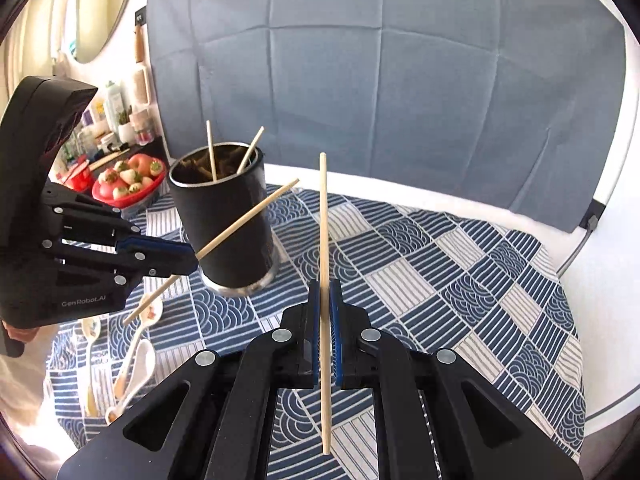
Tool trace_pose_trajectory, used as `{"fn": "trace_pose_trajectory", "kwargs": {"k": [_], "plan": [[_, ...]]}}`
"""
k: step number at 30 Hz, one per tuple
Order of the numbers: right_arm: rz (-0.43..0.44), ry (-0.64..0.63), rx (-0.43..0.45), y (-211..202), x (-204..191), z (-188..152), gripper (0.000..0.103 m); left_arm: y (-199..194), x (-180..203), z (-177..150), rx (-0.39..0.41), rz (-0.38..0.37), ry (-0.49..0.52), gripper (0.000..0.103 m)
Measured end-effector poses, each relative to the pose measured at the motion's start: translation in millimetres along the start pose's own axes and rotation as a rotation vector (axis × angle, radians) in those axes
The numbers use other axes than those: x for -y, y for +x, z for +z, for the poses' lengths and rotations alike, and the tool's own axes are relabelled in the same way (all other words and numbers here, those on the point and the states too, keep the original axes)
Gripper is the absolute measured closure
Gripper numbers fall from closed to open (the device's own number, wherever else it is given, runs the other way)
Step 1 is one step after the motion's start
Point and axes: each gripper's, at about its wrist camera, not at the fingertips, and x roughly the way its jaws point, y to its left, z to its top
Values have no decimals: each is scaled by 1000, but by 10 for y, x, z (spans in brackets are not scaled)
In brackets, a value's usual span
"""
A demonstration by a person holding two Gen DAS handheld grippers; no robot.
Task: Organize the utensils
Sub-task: 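Carry the chopstick in the left tool over the holder while the right tool lowers its chopstick in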
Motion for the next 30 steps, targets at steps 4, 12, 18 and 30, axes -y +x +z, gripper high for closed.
{"fn": "trace_pose_trajectory", "kwargs": {"k": [4,12,18,30], "plan": [[8,-17,54,-116,-102,244,98,-254,-83,91,58,25,-4,98],[22,-68,183,-340,-411,665,98,-666,-349,244,163,65,-46,98],[82,-59,311,-375,-542,848,98,-832,-529,329,225,85,-72,98],[342,45,503,-91,-378,1002,98,-765,-960,416,410,-27,-166,98]]}}
